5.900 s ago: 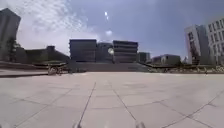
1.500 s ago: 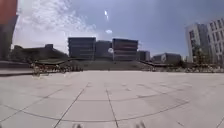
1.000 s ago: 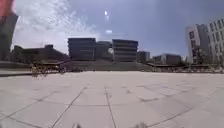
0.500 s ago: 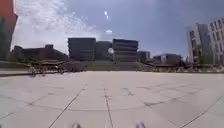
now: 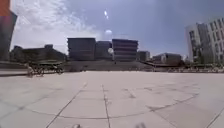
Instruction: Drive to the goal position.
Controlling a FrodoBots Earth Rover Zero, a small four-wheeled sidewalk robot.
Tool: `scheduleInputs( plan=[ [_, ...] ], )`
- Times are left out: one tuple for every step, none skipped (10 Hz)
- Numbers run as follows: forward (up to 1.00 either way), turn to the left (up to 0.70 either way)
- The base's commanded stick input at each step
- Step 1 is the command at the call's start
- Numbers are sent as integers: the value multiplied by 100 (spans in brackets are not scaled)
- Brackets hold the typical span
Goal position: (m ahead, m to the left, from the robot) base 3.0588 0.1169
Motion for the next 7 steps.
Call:
scheduleInputs(
  plan=[
    [45,3],
    [45,3],
    [45,3],
    [45,3],
    [45,3],
    [45,3],
    [45,3]
  ],
)
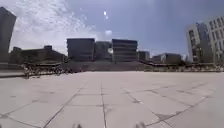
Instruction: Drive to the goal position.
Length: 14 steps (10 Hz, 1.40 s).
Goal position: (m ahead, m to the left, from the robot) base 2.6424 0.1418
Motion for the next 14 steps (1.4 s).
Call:
scheduleInputs(
  plan=[
    [45,3],
    [45,3],
    [45,3],
    [45,3],
    [45,3],
    [45,3],
    [45,3],
    [45,3],
    [45,3],
    [45,3],
    [45,3],
    [45,3],
    [45,3],
    [45,3]
  ],
)
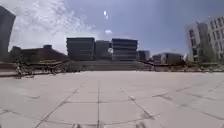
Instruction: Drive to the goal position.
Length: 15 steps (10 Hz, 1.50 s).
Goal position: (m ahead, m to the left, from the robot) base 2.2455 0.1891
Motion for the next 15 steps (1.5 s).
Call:
scheduleInputs(
  plan=[
    [45,3],
    [45,3],
    [45,3],
    [45,3],
    [45,3],
    [45,3],
    [45,3],
    [45,3],
    [45,3],
    [45,3],
    [45,3],
    [45,3],
    [45,3],
    [45,3],
    [45,3]
  ],
)
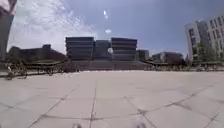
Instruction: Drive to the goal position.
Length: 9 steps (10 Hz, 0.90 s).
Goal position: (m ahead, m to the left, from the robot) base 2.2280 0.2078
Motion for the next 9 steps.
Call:
scheduleInputs(
  plan=[
    [45,3],
    [45,3],
    [45,3],
    [45,3],
    [45,3],
    [45,3],
    [45,3],
    [45,3],
    [45,3]
  ],
)
